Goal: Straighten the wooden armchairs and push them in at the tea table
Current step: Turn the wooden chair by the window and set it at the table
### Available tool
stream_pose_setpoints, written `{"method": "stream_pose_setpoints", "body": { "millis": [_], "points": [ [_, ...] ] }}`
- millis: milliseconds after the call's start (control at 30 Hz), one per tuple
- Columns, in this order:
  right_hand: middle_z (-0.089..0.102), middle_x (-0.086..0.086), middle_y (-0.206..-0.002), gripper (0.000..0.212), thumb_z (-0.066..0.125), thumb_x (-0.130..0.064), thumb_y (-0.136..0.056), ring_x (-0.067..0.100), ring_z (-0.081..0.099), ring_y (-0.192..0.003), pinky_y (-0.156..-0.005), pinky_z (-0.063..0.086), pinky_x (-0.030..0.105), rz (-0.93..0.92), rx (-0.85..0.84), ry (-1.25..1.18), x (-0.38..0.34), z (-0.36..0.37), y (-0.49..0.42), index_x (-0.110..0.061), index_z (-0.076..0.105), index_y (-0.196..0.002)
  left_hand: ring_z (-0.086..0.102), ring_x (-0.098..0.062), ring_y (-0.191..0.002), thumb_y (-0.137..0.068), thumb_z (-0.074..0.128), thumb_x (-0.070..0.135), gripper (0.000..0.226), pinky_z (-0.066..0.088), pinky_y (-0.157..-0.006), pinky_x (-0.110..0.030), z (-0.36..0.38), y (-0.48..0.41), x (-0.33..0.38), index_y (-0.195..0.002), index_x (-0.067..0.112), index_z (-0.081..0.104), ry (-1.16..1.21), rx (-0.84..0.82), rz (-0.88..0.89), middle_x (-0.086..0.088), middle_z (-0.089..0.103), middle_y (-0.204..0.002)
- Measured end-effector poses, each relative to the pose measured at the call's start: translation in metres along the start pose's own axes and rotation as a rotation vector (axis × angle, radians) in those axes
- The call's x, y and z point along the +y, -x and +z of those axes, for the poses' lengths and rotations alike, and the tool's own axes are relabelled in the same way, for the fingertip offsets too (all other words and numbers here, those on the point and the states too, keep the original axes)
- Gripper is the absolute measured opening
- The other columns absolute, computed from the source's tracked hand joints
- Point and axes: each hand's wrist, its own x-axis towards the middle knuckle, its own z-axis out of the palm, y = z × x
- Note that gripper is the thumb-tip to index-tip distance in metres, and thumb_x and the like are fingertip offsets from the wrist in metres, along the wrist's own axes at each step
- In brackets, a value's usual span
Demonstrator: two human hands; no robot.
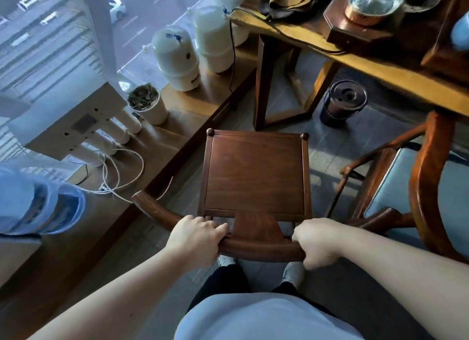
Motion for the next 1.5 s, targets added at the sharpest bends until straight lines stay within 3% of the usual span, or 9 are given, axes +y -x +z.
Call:
{"method": "stream_pose_setpoints", "body": {
  "millis": [100,200,400,533,700,867,1067,1333,1500],
  "points": [
    [0.066,-0.001,-0.081,0.022,0.066,-0.035,-0.073,0.02,0.064,-0.075,-0.069,0.058,0.037,0.046,0.021,-0.046,-0.003,-0.004,0.0,-0.022,0.066,-0.09,0.063,-0.025,-0.09,-0.081,0.044,0.035,0.024,0.039,-0.072,-0.034,-0.005,-0.004,-0.008,-0.101,0.025,0.054,-0.016,-0.01,0.046,0.004,0.066,-0.094],
    [0.063,-0.004,-0.078,0.019,0.065,-0.033,-0.072,0.02,0.062,-0.074,-0.069,0.056,0.035,0.084,0.079,-0.042,-0.008,-0.008,-0.002,-0.024,0.064,-0.089,0.063,-0.023,-0.088,-0.081,0.044,0.034,0.019,0.041,-0.072,-0.034,-0.008,-0.01,-0.02,-0.095,0.025,0.053,-0.008,0.016,0.068,0.004,0.066,-0.091],
    [0.066,-0.002,-0.082,0.024,0.063,-0.034,-0.068,0.024,0.064,-0.079,-0.072,0.057,0.038,0.167,0.152,-0.163,-0.008,-0.003,-0.007,-0.024,0.064,-0.09,0.064,-0.024,-0.087,-0.077,0.046,0.032,0.02,0.043,-0.072,-0.032,-0.023,-0.036,-0.041,-0.095,0.026,0.054,-0.074,0.036,0.161,0.004,0.067,-0.092],
    [0.065,-0.002,-0.078,0.019,0.064,-0.036,-0.066,0.024,0.063,-0.075,-0.067,0.056,0.036,0.225,0.187,-0.25,0.002,0.004,-0.001,-0.023,0.061,-0.08,0.064,-0.025,-0.089,-0.077,0.048,0.03,0.022,0.041,-0.071,-0.032,-0.039,-0.065,-0.038,-0.097,0.026,0.056,-0.134,0.051,0.223,0.002,0.068,-0.094],
    [0.071,0.001,-0.094,0.044,0.064,-0.04,-0.065,0.025,0.066,-0.085,-0.074,0.059,0.041,0.259,0.204,-0.361,0.016,0.006,0.003,-0.02,0.068,-0.104,0.065,-0.023,-0.089,-0.077,0.049,0.035,0.028,0.045,-0.073,-0.031,-0.058,-0.096,-0.037,-0.103,0.03,0.058,-0.165,0.056,0.268,0.005,0.069,-0.094],
    [0.066,0.0,-0.075,0.021,0.066,-0.036,-0.068,0.022,0.063,-0.069,-0.061,0.055,0.036,0.282,0.263,-0.457,0.047,0.013,0.009,-0.019,0.064,-0.081,0.064,-0.022,-0.087,-0.078,0.049,0.039,0.029,0.043,-0.07,-0.031,-0.082,-0.144,-0.023,-0.104,0.031,0.057,-0.26,0.037,0.353,0.006,0.067,-0.093],
    [0.066,0.001,-0.075,0.025,0.068,-0.038,-0.068,0.023,0.063,-0.069,-0.062,0.055,0.036,0.32,0.286,-0.506,0.07,-0.001,0.007,-0.017,0.065,-0.083,0.064,-0.02,-0.083,-0.079,0.047,0.041,0.03,0.047,-0.072,-0.032,-0.095,-0.181,-0.029,-0.106,0.032,0.056,-0.297,0.052,0.412,0.008,0.067,-0.093],
    [0.066,0.001,-0.074,0.023,0.069,-0.038,-0.068,0.022,0.062,-0.066,-0.06,0.056,0.036,0.395,0.274,-0.591,0.078,-0.033,-0.007,-0.019,0.064,-0.08,0.063,-0.019,-0.08,-0.079,0.045,0.037,0.028,0.041,-0.064,-0.031,-0.114,-0.221,-0.06,-0.103,0.031,0.056,-0.307,0.085,0.507,0.007,0.065,-0.088],
    [0.066,0.001,-0.076,0.018,0.069,-0.035,-0.069,0.021,0.061,-0.067,-0.058,0.051,0.033,0.423,0.281,-0.603,0.085,-0.057,-0.012,-0.022,0.061,-0.078,0.065,-0.02,-0.079,-0.076,0.048,0.038,0.027,0.048,-0.068,-0.031,-0.128,-0.245,-0.074,-0.1,0.03,0.059,-0.288,0.081,0.509,0.006,0.067,-0.085]
  ]
}}
